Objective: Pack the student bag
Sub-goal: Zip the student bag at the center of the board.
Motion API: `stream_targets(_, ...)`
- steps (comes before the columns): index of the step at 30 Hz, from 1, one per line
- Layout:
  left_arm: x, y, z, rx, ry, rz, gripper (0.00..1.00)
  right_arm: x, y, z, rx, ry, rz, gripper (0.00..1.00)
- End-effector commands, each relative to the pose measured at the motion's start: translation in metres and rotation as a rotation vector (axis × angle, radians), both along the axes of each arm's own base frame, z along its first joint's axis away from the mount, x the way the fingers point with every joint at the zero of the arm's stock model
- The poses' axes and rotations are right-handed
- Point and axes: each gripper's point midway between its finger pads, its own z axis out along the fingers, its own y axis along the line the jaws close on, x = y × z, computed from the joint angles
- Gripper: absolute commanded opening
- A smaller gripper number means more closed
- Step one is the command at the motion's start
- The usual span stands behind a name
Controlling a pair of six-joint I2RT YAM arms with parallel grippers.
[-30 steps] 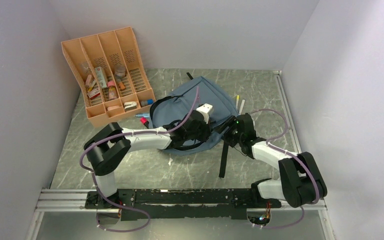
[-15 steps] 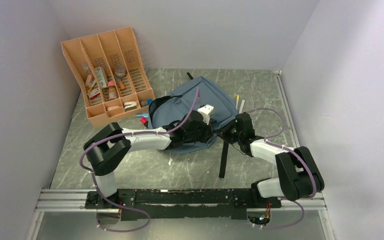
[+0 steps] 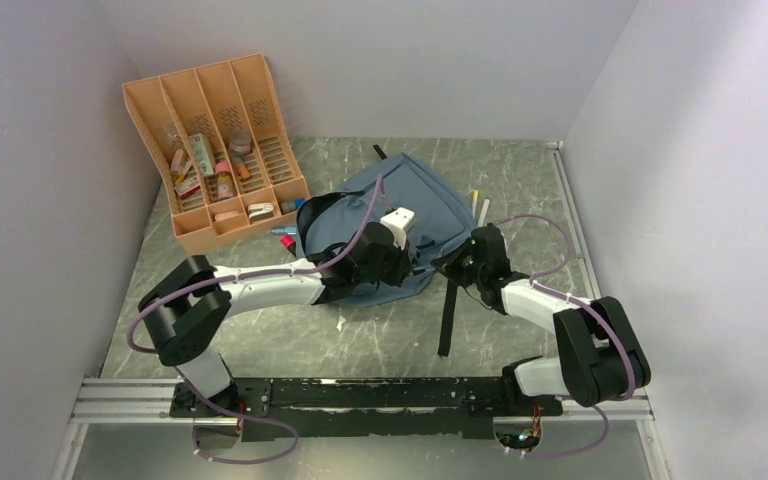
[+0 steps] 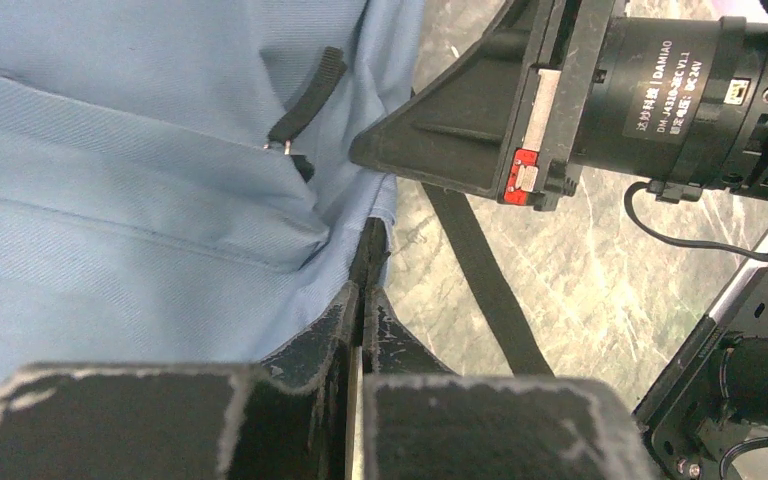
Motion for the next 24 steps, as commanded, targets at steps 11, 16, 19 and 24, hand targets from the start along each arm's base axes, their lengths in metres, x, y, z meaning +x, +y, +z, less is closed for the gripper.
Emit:
stream_targets(11, -0.002, 0.062, 0.029, 0.066, -0.052, 0.164, 0.05, 0.024, -0.022, 0.015, -0.13, -0.102, -0.05, 0.0)
stream_targets(16, -0.004, 0.088, 0.03, 0.119, -0.059, 0.227, 0.05, 0.024, -0.022, 0.014, -0.135, -0.1, -0.043, 0.0)
stream_targets(19, -0.005, 0.103, 0.031, 0.153, -0.064, 0.268, 0.05, 0.024, -0.023, 0.014, -0.141, -0.104, -0.041, 0.0)
stream_targets(24, 0.002, 0.129, 0.032, 0.172, -0.056, 0.36, 0.05, 0.025, -0.024, 0.014, -0.155, -0.108, -0.035, 0.0)
